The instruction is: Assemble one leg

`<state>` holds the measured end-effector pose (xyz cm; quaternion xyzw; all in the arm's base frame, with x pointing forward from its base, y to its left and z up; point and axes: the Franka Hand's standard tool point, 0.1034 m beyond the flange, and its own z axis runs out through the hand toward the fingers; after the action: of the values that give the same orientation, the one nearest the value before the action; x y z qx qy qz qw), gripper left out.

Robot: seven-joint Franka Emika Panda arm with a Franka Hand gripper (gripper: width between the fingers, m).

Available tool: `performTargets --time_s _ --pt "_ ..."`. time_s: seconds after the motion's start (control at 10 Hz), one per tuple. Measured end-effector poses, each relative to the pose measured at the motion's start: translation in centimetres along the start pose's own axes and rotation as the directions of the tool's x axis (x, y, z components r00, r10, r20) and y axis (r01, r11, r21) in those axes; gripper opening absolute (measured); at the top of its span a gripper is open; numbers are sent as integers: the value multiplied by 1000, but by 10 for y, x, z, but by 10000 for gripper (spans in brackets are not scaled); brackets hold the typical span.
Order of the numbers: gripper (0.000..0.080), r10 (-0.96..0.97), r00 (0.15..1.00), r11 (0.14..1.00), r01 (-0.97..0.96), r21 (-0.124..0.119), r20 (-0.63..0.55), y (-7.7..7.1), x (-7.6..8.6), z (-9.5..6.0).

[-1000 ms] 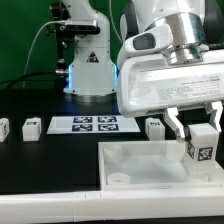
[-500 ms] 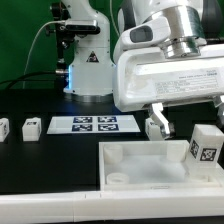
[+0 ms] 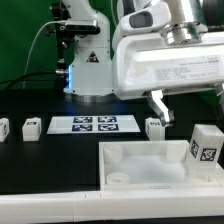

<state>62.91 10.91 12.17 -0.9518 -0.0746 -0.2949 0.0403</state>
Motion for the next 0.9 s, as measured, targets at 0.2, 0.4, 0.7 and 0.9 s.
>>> performTargets --time_s 0.2,0.4,0.7,0.9 --pt "649 3 1000 1000 -3 1 22 3 9 -5" --pt "649 3 1000 1000 -3 3 21 2 16 -4" --pt "649 2 995 1000 -4 14 96 0 12 -2" --pt "649 -2 943 999 -14 47 332 -7 6 -4"
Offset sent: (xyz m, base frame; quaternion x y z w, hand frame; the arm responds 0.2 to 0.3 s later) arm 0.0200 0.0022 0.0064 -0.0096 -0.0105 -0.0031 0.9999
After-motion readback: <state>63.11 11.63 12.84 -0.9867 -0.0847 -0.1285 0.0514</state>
